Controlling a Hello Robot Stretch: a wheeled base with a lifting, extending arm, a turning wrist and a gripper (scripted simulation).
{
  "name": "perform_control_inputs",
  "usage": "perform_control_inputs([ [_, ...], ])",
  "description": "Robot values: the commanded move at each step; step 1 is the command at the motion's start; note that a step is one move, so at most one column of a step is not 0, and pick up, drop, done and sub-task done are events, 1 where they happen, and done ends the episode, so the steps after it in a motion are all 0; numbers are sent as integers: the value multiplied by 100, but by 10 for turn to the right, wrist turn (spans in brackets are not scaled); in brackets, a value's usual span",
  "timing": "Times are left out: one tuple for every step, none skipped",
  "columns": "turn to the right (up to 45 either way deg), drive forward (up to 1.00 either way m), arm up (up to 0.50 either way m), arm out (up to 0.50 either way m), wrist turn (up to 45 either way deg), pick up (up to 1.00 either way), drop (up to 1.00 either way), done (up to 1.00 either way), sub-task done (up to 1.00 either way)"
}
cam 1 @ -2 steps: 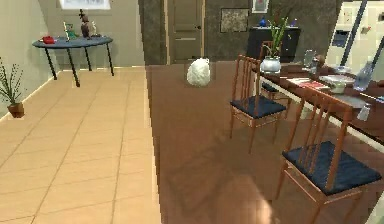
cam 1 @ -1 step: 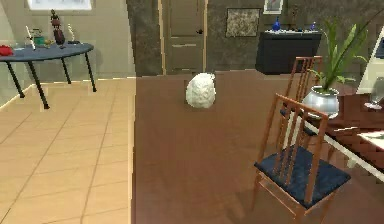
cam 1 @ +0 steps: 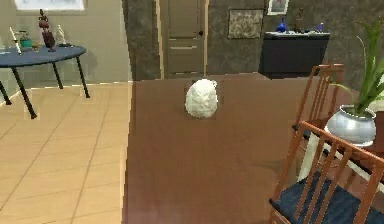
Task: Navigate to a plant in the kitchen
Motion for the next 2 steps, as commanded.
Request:
perform_control_inputs([
  [390,0,0,0,0,0,0,0,0],
  [0,0,0,0,0,0,0,100,0],
])
